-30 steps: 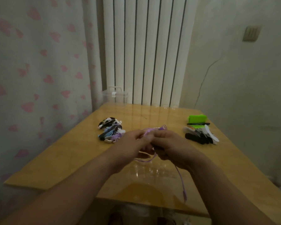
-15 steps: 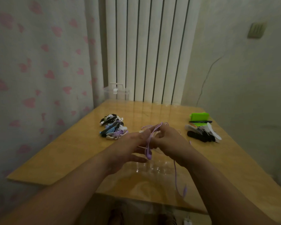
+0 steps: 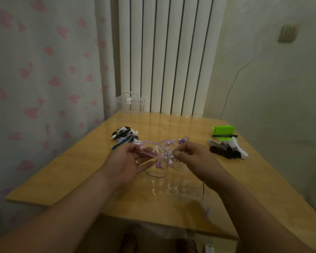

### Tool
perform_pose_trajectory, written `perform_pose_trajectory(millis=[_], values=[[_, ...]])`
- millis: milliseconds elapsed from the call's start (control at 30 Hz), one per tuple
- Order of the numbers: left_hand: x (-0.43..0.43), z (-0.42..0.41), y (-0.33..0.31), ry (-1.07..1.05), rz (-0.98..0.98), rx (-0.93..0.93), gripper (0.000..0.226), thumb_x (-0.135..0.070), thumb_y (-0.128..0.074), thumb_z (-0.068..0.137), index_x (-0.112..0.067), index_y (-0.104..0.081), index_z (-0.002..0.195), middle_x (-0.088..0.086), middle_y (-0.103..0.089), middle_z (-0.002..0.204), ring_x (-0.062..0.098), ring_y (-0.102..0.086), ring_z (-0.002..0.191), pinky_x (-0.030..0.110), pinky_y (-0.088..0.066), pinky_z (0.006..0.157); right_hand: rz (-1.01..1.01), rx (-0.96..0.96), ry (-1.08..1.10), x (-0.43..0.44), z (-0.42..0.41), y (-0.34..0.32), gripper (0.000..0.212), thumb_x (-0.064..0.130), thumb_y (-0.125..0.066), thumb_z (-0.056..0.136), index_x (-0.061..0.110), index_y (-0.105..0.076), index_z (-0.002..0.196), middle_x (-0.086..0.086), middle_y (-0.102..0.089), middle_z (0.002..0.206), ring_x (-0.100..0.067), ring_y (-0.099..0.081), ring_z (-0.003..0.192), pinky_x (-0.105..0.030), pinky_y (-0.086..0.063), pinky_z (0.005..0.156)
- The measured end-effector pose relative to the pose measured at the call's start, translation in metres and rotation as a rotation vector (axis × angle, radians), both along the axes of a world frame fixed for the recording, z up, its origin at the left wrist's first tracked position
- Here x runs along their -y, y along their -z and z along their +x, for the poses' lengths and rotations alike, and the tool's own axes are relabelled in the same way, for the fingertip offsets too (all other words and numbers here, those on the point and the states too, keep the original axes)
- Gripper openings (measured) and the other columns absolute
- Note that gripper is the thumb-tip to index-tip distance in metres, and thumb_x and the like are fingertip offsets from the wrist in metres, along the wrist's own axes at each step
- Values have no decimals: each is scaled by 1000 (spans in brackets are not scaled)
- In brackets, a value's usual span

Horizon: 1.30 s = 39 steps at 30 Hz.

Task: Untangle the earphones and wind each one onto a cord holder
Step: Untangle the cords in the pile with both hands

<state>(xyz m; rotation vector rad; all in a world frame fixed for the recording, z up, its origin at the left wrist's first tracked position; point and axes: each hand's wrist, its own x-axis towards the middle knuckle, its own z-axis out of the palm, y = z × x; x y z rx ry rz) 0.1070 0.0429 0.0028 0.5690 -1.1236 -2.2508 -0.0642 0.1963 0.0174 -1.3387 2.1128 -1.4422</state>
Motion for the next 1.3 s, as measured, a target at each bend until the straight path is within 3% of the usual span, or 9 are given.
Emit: perform_pose_trajectory(millis=[100,233,433,600,867,967,1100,1167,1300], values=[[10,0,-1,-19,165,-151,19,-13,-39,99,-5,-55,95,15,-61,77,34,-71,84,60,-51,104,-21,38,11,-3,-6,2,14,31,-72,96,20,-76,89,6,-70,77,-8,-55,62,-34,-46,63],[19,2,-5,-6,182,-238,8,-20,-52,81,-12,-52,82,2,-37,65,20,-47,62,50,-58,90,-46,48,40,-7,-10,7,15,29,-71,97,21,-75,85,-2,-66,75,-9,-52,62,-33,-43,62],[26,2,-3,-61,-290,149,10,3,-64,91,0,-63,100,13,-62,90,20,-61,83,33,-61,68,-204,152,112,-15,-19,2,16,24,-69,99,10,-72,92,13,-56,56,2,-47,50,-24,-38,56],[27,5,9,-138,-678,499,18,-20,-56,108,-6,-67,108,14,-67,100,15,-62,56,23,-41,43,-350,268,88,-19,-26,-2,12,18,-65,101,13,-70,91,14,-49,50,-4,-36,45,-20,-30,46],[47,35,-9,410,-742,584,29,-23,-65,102,-2,-66,121,-2,-42,64,12,-24,57,26,-16,51,-422,292,505,-3,-72,10,21,37,-66,98,19,-73,105,-3,-73,95,-32,-70,98,-48,-54,83],[52,37,-14,290,-708,487,32,-23,-57,106,5,-64,121,-1,-43,64,12,-24,56,26,-17,51,-233,130,532,-2,-73,17,21,29,-60,103,11,-70,108,-7,-71,100,-31,-65,99,-36,-44,77],[47,28,-22,198,-614,375,40,-33,-47,111,1,-69,109,0,-42,64,11,-28,49,27,-18,50,141,-512,532,-4,-44,18,18,32,-56,103,19,-69,101,-3,-70,102,-23,-60,92,-39,-47,75],[39,21,-26,195,-604,344,38,-31,-46,111,-2,-69,102,1,-42,63,11,-28,48,29,-16,51,32,-648,434,1,-12,9,21,37,-54,102,22,-69,106,4,-66,106,-19,-57,99,-43,-49,84],[23,7,-28,177,-637,311,38,-30,-44,112,-9,-64,88,4,-42,62,13,-27,48,30,-16,50,-237,-551,110,12,52,-6,20,44,-55,98,28,-64,103,17,-59,99,-4,-53,96,-27,-45,83]])
